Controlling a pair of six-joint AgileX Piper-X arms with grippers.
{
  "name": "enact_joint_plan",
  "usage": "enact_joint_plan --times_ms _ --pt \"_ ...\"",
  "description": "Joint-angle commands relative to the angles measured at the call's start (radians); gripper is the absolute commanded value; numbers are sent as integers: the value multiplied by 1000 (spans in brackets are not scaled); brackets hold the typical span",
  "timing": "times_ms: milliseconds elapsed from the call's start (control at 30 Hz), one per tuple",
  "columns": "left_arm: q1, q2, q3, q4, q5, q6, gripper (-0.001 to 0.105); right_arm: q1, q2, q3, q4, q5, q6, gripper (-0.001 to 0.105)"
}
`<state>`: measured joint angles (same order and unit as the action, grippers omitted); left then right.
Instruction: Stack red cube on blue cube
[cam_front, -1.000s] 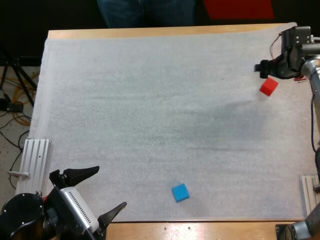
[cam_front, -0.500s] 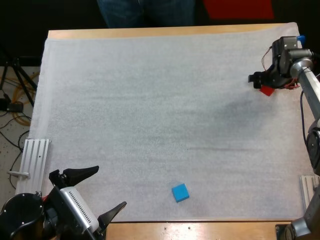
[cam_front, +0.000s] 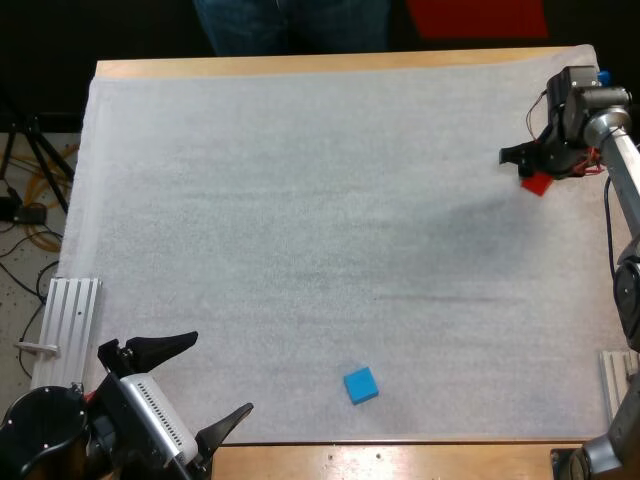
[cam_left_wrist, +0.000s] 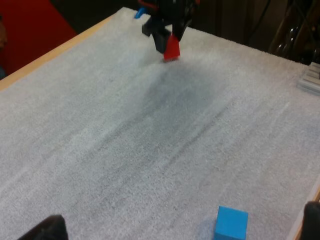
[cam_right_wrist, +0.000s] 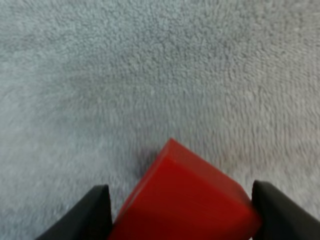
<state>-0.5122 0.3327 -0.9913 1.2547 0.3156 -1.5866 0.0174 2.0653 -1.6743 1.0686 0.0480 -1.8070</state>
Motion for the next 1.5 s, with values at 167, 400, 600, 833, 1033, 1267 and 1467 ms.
enact_joint_plan --times_ms 167,400,600,833,1033,1267,1467 --pt "-5 2 -7 20 -6 -8 87 -3 -174 -13 67 -8 2 24" --pt "-5 2 -7 35 -6 -8 87 24 -357 -10 103 -38 6 24" --pt "-5 2 -7 78 -61 -8 87 121 -491 -10 143 -38 16 24" --pt "-5 2 -7 85 -102 -8 87 310 -598 -10 246 -28 37 24" --pt "-5 2 -7 85 -104 -21 87 508 -660 0 294 -22 105 24" --pt "-5 2 -7 85 -104 -64 87 750 -747 168 291 72 244 24" --pt "-5 2 -7 85 -104 -64 87 951 -761 282 254 132 348 24"
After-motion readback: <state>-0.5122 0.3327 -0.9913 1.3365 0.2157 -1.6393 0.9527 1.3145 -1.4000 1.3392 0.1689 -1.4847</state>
